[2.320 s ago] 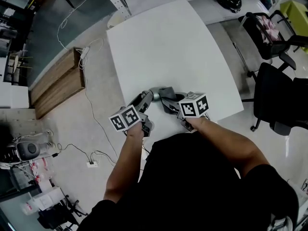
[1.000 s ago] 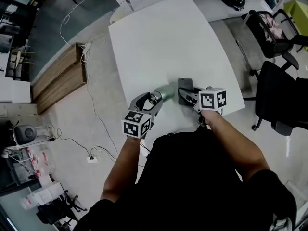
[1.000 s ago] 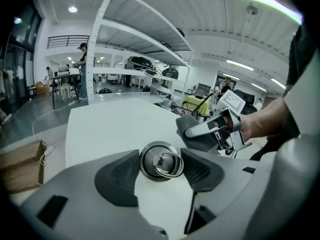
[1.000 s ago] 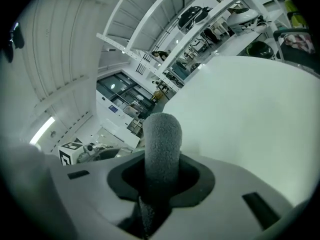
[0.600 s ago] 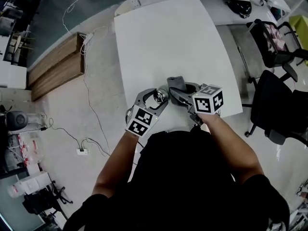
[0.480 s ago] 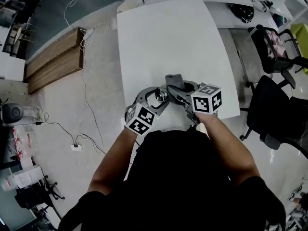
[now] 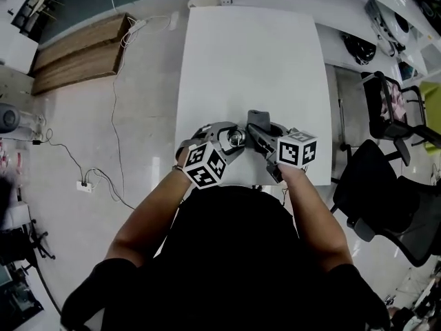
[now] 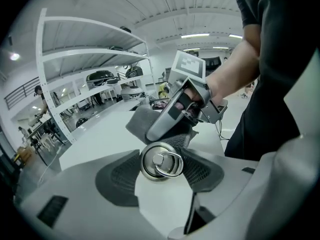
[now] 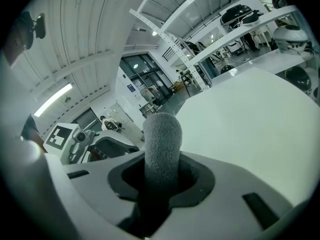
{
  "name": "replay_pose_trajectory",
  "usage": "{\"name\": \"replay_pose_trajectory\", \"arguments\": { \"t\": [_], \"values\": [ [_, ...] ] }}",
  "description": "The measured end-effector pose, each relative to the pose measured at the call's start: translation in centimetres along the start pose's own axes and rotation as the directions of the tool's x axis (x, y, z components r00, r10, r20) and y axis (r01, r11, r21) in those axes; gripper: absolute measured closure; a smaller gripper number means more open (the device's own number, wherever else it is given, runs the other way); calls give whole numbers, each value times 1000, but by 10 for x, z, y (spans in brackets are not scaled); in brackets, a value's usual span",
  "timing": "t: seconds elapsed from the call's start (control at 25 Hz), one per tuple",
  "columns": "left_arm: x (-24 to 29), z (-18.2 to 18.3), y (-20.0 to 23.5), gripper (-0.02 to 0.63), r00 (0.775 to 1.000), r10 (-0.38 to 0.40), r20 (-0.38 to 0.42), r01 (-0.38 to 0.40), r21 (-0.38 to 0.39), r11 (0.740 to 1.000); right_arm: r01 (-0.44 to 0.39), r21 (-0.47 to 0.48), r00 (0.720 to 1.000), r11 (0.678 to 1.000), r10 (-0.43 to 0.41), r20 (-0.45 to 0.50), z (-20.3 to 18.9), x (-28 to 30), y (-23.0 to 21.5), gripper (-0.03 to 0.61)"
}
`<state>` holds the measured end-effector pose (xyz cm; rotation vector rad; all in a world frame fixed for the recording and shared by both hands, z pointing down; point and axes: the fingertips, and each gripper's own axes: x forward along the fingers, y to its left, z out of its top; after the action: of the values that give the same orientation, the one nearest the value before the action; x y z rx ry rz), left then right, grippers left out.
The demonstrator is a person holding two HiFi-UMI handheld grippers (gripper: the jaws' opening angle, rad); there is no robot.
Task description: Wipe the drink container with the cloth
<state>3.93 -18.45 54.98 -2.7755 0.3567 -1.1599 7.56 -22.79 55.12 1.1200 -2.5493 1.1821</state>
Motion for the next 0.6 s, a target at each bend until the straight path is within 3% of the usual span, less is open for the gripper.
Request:
{"name": "replay_pose_trajectory", "arguments": {
  "t": [0.6],
  "values": [
    [-6, -8, 7, 350, 1000, 0, 8, 1, -18, 1000, 110, 20, 993, 994, -109, -32, -12, 14, -40, 480]
  ]
}}
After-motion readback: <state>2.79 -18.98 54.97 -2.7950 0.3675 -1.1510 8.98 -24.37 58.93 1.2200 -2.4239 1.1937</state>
